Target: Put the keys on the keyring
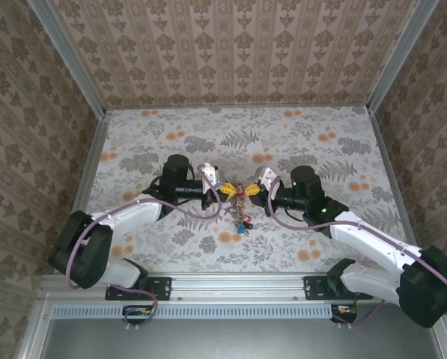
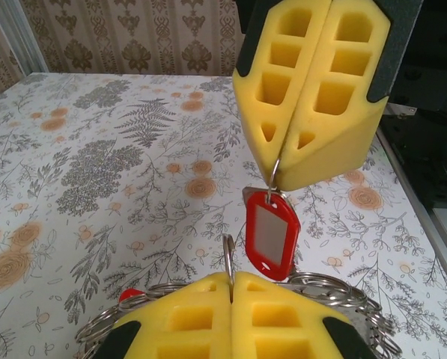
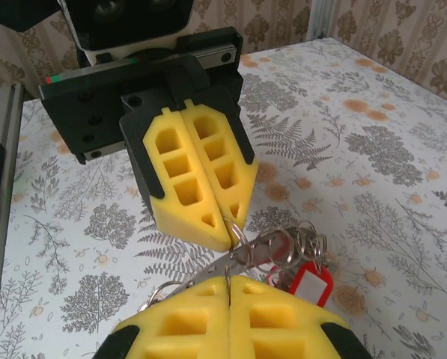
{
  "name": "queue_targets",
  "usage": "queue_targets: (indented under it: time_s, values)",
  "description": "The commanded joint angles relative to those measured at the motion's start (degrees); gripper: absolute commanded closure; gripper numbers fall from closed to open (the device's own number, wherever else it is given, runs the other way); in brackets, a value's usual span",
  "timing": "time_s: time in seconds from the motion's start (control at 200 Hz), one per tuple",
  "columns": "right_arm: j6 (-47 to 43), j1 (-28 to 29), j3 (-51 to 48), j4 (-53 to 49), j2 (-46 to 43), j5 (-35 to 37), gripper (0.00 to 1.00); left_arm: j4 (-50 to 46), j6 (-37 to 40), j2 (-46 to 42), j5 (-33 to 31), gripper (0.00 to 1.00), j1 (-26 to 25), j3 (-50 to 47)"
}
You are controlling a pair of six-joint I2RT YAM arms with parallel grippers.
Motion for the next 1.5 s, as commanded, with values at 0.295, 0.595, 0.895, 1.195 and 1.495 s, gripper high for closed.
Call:
queue_targets:
  time_s: [0.295,0.595,0.895,1.195,1.495]
  values:
    - [-0.33,1.71,3.68,5.25,5.15,2.41,1.00,1.37,0.02,0.02,0.85,1.00,-1.07,1.21]
    - [-1.36,2.56,3.72,1.61,5.16,13.75,1.00,1.17,0.73,-0.51,1.37,1.00,-1.10,1.20]
    - [1.88,2.43,4.03,-1.21,5.62,13.28,1.00,2.51,0.99,-0.34,1.17,1.00,-1.14,0.25]
    - [5.68,1.24,5.67,-2.61,6.77,13.15,1.00,3.28,1.17,-0.34,0.45,1.00,-1.31,-0.30]
    - [9.97,-0.40,9.17,-7.62,9.71,9.97,1.00,6.81,1.02,0.28,-1.37,1.00,-2.24,-2.13]
